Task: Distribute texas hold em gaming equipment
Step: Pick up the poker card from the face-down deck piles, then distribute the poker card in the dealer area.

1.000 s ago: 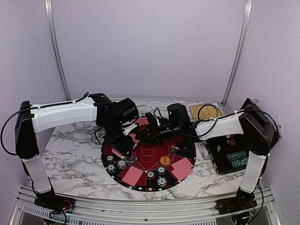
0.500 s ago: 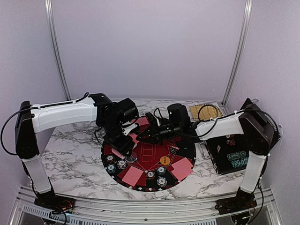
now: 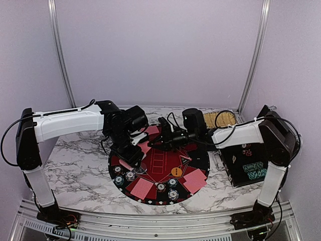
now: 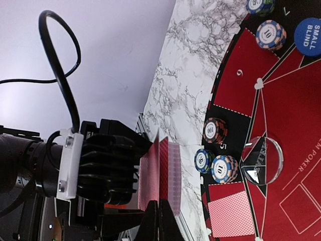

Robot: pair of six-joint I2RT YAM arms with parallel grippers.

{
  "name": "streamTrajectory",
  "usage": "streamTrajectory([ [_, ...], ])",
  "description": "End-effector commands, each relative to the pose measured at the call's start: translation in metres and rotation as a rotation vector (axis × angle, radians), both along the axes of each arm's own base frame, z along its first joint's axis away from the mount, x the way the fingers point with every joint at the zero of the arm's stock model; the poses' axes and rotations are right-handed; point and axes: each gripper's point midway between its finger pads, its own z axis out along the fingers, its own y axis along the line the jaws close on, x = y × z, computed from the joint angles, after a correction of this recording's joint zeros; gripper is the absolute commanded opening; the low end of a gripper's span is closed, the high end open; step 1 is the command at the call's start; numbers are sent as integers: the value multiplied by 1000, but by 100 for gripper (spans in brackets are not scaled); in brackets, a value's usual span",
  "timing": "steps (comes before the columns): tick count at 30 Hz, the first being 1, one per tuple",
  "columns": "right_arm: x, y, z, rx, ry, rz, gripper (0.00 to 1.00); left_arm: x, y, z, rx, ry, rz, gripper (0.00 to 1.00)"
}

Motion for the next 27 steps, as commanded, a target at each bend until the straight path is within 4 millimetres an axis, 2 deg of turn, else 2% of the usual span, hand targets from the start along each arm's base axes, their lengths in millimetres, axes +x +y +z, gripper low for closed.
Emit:
streamTrajectory([
  [1,5,-7,24,47,-34,-21,0,-2,2,12,-26,-18,9,36],
  [19,14,-40,29,64,-29,-66,0,5,18,0,-7,-10,67,36],
  [27,9,-58,11,24,-23,-73,0,13,33,-7,9,-7,127,36],
])
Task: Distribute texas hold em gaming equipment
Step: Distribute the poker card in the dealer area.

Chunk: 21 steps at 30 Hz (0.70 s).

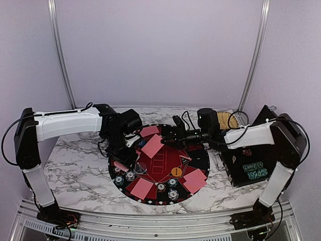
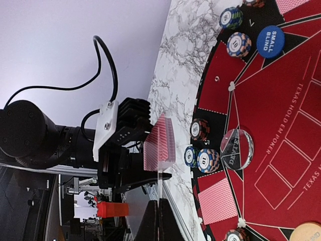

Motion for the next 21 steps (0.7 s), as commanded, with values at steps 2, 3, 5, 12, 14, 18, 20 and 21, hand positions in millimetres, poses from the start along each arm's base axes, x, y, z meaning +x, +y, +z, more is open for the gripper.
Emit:
streamTrajectory([
  [2,-7,-12,-2,-12,-33,12,0,8,11,13,-24,-45,51,36],
  [3,-9,-13,-8,-22,-28,16,0,9,11,12,-24,-44,55,36],
  [5,-15,-15,-19,-42,-20,32,0,9,13,13,-26,-46,60,36],
  [12,-50,8,-66,-197,-73,141,0,9,13,15,-30,-48,60,36],
  [14,-59,18,-73,-210,-86,174,0,9,13,15,-31,-47,61,36],
  [18,-70,37,-84,-254,-121,222,0,10,12,16,-36,-48,60,36],
  [20,-73,43,-90,-269,-129,234,0,9,12,17,-39,-50,57,36],
  [21,-74,45,-93,-279,-130,240,0,9,12,18,-40,-50,57,36],
])
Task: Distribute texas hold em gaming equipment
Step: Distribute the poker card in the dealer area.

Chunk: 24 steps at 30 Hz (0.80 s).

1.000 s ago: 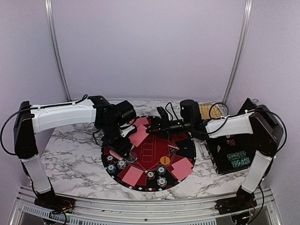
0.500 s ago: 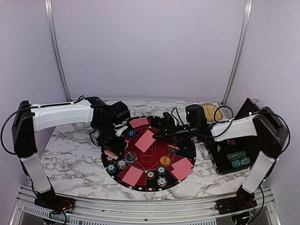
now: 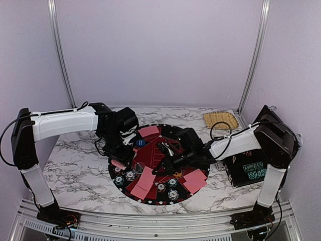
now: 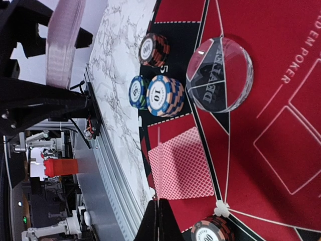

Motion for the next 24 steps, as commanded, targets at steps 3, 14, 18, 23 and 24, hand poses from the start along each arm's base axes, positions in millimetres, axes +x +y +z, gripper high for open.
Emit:
streamTrajectory([
  [3,0,18,-9,-44,-71,39,0,2,0,15,-36,-32,6,36],
  [14,-8,17,-19,-98,-77,61,2,0,1,15,-39,-27,5,36],
  [18,-9,17,-22,-124,-91,63,6,0,1,14,-39,-23,4,36],
  [23,-7,12,-26,-177,-111,48,11,-1,0,13,-39,-19,2,36],
  [24,-7,12,-26,-186,-118,48,11,-1,0,13,-39,-19,1,36],
])
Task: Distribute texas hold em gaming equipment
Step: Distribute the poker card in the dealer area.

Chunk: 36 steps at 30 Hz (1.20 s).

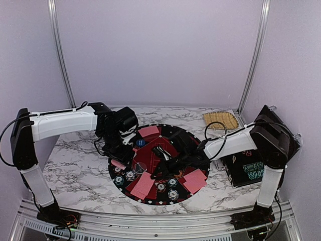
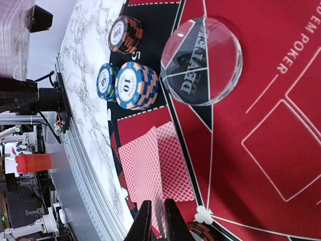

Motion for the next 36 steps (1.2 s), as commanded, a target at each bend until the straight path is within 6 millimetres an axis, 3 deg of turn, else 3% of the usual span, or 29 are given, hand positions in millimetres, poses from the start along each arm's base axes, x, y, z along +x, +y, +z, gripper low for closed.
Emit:
streamTrajectory([
  [1,4,3,0,-49,-49,-3,12,-1,0,11,-34,-16,2,36],
  [7,4,4,5,-55,-73,-5,22,-1,0,11,-35,-15,1,36],
  [17,1,6,14,-57,-104,5,24,-1,0,11,-35,-15,0,36],
  [24,2,5,20,-67,-130,1,31,-1,-1,11,-38,-13,-1,36],
  [36,0,7,32,-62,-156,6,35,-1,-2,13,-43,-14,-6,36],
])
